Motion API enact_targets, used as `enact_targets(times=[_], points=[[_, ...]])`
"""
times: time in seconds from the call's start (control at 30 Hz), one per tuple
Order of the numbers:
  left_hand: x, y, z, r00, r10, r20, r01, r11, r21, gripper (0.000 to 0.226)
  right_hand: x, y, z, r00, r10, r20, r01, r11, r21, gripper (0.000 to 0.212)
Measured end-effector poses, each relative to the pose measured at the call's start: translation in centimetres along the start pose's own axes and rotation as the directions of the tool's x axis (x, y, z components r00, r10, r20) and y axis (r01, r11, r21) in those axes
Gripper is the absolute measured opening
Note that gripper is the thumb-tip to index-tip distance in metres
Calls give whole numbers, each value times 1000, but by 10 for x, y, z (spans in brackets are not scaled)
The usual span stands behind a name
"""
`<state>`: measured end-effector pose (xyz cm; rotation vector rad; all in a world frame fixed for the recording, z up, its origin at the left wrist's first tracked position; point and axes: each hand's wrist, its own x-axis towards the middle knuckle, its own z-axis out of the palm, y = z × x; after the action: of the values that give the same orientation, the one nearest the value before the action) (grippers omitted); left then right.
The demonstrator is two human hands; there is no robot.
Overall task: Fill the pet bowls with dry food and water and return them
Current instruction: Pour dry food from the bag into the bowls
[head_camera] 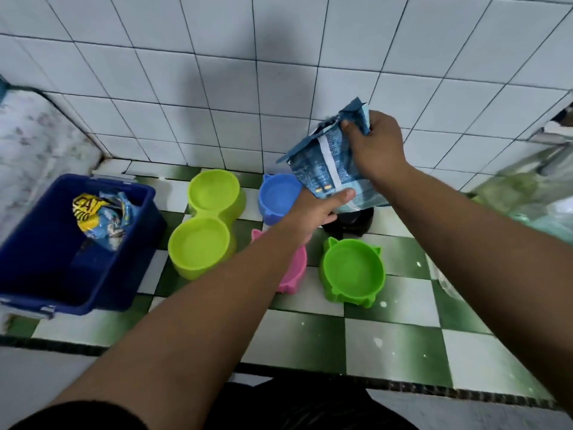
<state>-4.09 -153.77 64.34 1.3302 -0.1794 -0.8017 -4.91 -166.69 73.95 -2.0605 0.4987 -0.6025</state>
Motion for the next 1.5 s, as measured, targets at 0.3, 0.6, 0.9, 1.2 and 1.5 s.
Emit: enact_targets(times=[0.3,0.6,0.9,1.2,1.5], points=[[21,-12,23,988,-154,3,151,962,-226,107,33,11,4,992,-19,121,46,974,-221,28],[30,-25,32,990,-143,-2,133,925,-355,104,46,14,21,966,-76,248,153,940,-306,27],[39,-26,32,970,-244,8,227,888,-400,33,55,13,38,946,-70,316,188,914,-361,26],[43,-28,32,958,-281,-53,232,872,-431,60,59,15,49,926,-49,374,196,910,-366,41],[44,-32,34,961,-276,-32,238,875,-421,69,58,20,51,922,-64,383,223,895,-387,30]])
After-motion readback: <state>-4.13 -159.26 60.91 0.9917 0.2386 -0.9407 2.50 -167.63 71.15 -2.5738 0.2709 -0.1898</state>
